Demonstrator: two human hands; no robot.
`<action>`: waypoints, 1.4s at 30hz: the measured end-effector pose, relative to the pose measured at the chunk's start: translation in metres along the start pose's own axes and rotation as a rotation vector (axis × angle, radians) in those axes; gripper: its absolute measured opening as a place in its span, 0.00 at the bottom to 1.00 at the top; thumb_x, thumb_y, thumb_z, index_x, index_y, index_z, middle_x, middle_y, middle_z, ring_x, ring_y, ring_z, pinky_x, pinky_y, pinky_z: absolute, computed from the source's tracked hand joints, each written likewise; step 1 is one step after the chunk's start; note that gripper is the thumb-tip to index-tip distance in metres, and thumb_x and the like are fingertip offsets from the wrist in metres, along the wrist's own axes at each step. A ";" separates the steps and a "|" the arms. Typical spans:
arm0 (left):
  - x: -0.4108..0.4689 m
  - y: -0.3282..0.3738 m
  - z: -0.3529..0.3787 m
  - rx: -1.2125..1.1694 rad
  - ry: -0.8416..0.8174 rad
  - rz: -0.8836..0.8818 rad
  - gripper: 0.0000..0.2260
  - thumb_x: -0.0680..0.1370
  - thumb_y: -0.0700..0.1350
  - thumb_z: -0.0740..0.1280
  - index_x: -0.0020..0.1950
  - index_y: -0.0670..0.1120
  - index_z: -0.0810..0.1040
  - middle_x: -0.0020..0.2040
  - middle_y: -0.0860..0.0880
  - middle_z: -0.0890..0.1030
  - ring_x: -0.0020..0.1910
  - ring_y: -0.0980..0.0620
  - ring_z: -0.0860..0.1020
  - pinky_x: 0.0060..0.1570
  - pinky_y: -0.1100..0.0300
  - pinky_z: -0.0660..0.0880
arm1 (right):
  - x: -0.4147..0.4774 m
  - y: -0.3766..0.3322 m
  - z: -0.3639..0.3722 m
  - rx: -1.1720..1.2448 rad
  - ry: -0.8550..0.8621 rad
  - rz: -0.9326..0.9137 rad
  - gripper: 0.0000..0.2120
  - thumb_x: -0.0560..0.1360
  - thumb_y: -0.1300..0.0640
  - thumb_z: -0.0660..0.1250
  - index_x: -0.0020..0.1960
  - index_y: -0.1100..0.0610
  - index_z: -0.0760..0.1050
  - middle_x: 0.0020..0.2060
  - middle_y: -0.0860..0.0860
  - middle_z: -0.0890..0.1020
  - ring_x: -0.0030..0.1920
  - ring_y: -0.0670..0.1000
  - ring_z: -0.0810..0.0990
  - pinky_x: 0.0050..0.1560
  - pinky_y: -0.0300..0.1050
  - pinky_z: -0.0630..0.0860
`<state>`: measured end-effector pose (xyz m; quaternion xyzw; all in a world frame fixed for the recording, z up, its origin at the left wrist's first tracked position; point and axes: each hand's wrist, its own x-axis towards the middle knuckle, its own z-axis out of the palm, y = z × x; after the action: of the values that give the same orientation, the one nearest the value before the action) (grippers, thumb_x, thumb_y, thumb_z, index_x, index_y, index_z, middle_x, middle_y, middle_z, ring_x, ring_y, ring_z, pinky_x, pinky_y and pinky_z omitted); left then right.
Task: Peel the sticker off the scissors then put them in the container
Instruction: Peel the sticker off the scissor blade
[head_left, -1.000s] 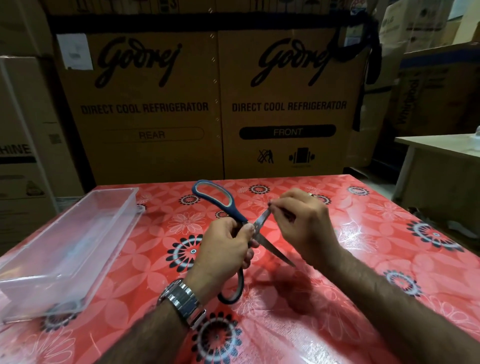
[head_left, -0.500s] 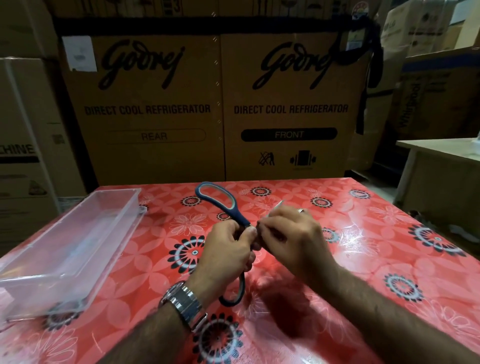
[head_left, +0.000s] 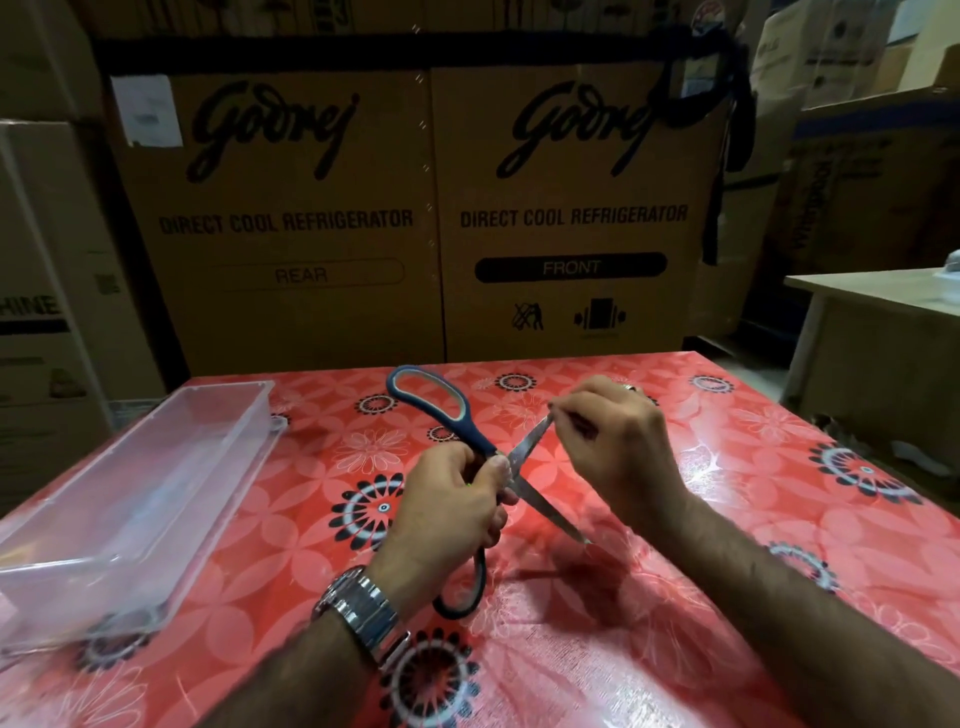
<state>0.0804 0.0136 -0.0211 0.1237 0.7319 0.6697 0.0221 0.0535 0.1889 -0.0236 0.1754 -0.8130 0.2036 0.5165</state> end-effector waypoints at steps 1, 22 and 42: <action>0.000 0.000 0.001 0.005 -0.003 0.000 0.08 0.81 0.40 0.61 0.45 0.38 0.76 0.34 0.44 0.78 0.24 0.56 0.71 0.23 0.64 0.68 | -0.003 -0.005 -0.001 -0.001 -0.004 -0.023 0.09 0.75 0.63 0.68 0.36 0.62 0.79 0.35 0.54 0.80 0.35 0.55 0.79 0.36 0.55 0.76; 0.000 0.002 0.002 0.004 0.010 -0.044 0.09 0.81 0.40 0.61 0.42 0.39 0.75 0.33 0.43 0.77 0.22 0.56 0.71 0.22 0.64 0.68 | -0.016 -0.018 0.002 0.007 -0.066 -0.082 0.07 0.73 0.64 0.69 0.36 0.61 0.80 0.34 0.53 0.80 0.35 0.55 0.79 0.37 0.54 0.74; 0.001 0.001 0.000 -0.004 0.023 -0.052 0.09 0.81 0.40 0.61 0.42 0.38 0.75 0.32 0.44 0.77 0.23 0.56 0.71 0.23 0.63 0.68 | -0.020 -0.021 0.010 0.073 -0.081 -0.045 0.05 0.71 0.64 0.71 0.37 0.59 0.80 0.34 0.51 0.79 0.35 0.52 0.79 0.36 0.53 0.75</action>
<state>0.0796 0.0137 -0.0200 0.0969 0.7337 0.6718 0.0311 0.0642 0.1671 -0.0421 0.2203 -0.8212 0.2142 0.4809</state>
